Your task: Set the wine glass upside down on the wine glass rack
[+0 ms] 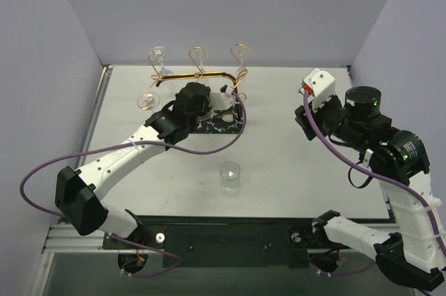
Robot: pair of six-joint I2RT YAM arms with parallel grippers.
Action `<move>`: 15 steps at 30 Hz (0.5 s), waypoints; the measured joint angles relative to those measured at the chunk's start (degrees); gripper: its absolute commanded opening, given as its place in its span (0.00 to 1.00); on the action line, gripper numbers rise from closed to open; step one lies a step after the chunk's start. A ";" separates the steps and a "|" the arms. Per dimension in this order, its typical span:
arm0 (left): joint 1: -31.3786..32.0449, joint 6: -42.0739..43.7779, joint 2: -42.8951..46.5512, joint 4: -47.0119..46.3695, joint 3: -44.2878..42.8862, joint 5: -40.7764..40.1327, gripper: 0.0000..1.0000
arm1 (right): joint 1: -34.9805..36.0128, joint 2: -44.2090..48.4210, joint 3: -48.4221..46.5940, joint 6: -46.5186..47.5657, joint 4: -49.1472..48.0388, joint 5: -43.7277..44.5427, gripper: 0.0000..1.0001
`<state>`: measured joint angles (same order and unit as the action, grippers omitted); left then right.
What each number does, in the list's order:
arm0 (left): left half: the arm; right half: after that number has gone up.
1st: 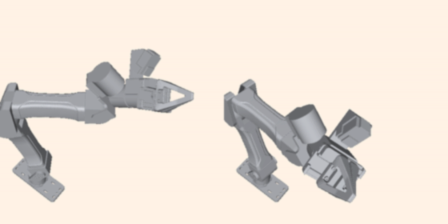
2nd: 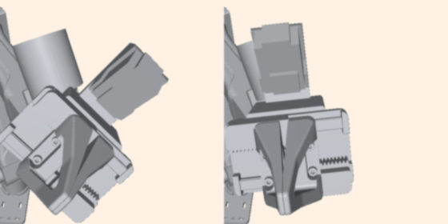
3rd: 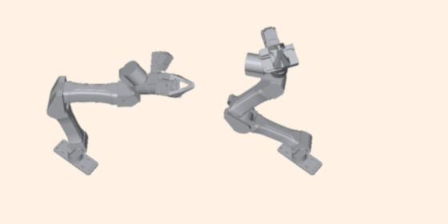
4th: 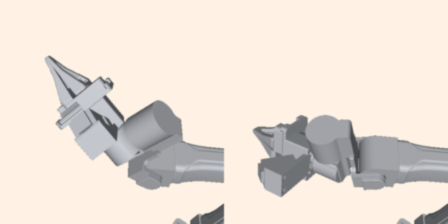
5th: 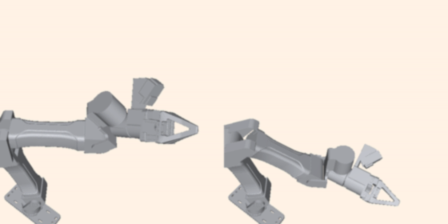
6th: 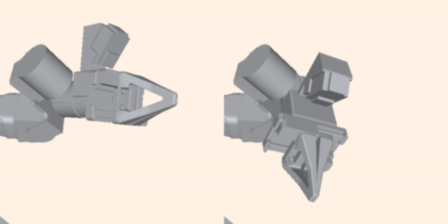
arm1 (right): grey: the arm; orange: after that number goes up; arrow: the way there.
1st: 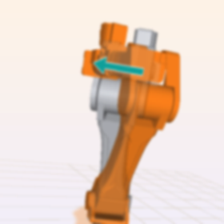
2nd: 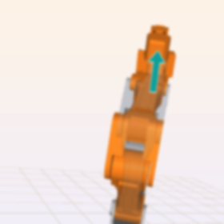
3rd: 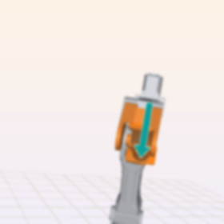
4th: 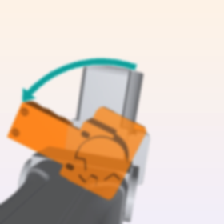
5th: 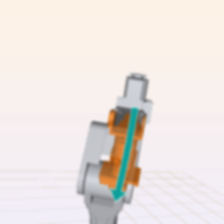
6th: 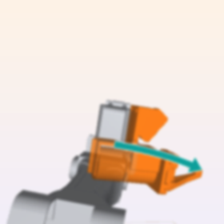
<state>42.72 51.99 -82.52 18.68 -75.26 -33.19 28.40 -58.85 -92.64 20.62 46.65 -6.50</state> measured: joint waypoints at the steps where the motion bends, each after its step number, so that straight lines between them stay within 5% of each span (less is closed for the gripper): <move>1: 0.11 0.37 0.02 0.00 0.09 -0.15 0.00 | 0.00 0.07 0.07 0.00 -0.04 -0.02 0.48; 15: 3.39 6.78 0.98 -0.90 2.93 -6.97 0.00 | -0.26 1.07 1.20 0.02 -0.28 -0.22 0.48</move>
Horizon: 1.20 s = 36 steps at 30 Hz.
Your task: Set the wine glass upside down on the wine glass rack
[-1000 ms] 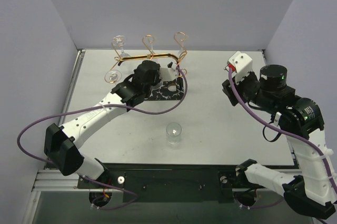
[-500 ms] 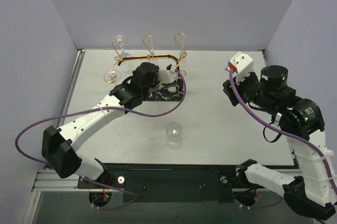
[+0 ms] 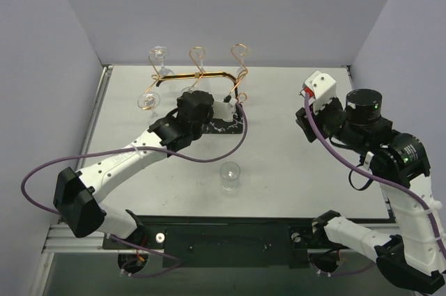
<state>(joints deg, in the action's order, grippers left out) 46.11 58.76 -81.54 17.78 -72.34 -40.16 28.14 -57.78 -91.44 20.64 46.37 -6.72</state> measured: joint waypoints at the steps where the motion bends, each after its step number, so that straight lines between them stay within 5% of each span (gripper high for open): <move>1: 0.22 0.37 0.11 -0.02 0.24 -0.26 0.00 | -0.02 0.13 0.22 0.00 0.00 0.00 0.48; 18: 2.97 3.65 1.92 0.42 2.58 -4.85 0.00 | -0.04 1.01 1.46 0.39 -0.37 0.04 0.48; 36: 5.18 4.48 4.04 1.29 3.43 -1.22 0.00 | -0.04 -1.20 1.46 0.44 -0.37 0.37 0.48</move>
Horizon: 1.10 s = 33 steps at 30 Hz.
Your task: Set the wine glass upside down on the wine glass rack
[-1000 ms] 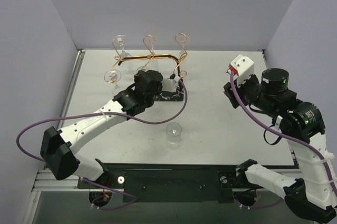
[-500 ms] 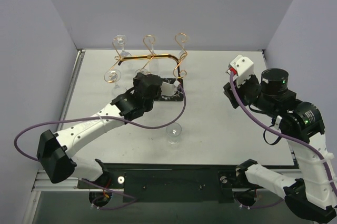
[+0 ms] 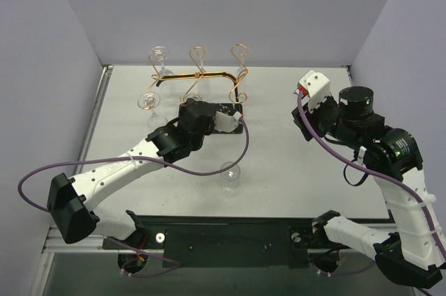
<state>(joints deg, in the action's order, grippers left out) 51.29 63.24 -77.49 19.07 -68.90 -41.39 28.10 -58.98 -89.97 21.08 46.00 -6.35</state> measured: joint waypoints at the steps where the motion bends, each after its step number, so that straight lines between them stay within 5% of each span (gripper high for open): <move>1: 0.00 0.00 -0.02 -0.02 0.00 0.09 0.00 | -0.02 0.00 0.00 0.00 0.00 0.04 0.48; 13: 0.00 0.04 -1.70 -1.11 -0.15 0.20 0.01 | -0.37 0.15 0.57 0.04 -0.35 0.20 0.48; 25: 0.04 -1.70 -2.69 1.51 -2.97 1.01 0.34 | -0.48 0.52 1.51 0.15 -0.44 0.57 0.48; 33: 0.17 -3.89 -2.86 3.87 -5.49 2.78 0.46 | -0.74 1.07 2.29 0.15 -0.59 0.59 0.48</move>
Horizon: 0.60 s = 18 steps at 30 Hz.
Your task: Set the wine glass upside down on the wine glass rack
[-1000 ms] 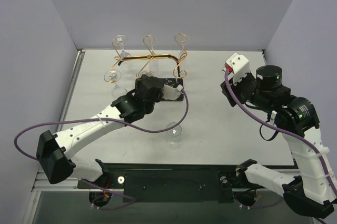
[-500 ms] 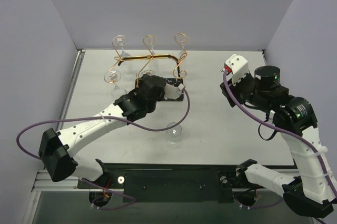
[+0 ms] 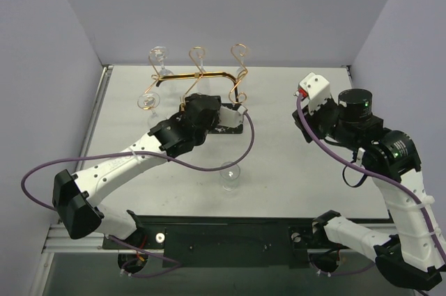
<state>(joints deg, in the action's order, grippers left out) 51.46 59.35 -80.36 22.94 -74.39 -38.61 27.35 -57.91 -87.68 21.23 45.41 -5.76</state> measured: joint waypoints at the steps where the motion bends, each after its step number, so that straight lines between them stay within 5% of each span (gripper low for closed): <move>1: -0.02 -0.46 0.00 0.55 -0.50 0.24 0.48 | 0.00 0.04 0.11 0.00 -0.02 0.02 0.48; 10: -0.02 -5.88 -0.02 8.50 -7.61 5.68 0.76 | -0.07 0.50 4.00 -0.20 -0.24 -0.39 0.48; 18: -3.50 -14.51 0.04 17.11 -17.40 18.38 0.78 | 0.35 -0.68 7.02 -1.90 -0.22 -5.86 0.52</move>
<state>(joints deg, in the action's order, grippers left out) 47.97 44.84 -80.31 40.05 -91.79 -20.23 27.70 -58.59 -80.66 19.33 45.19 -11.62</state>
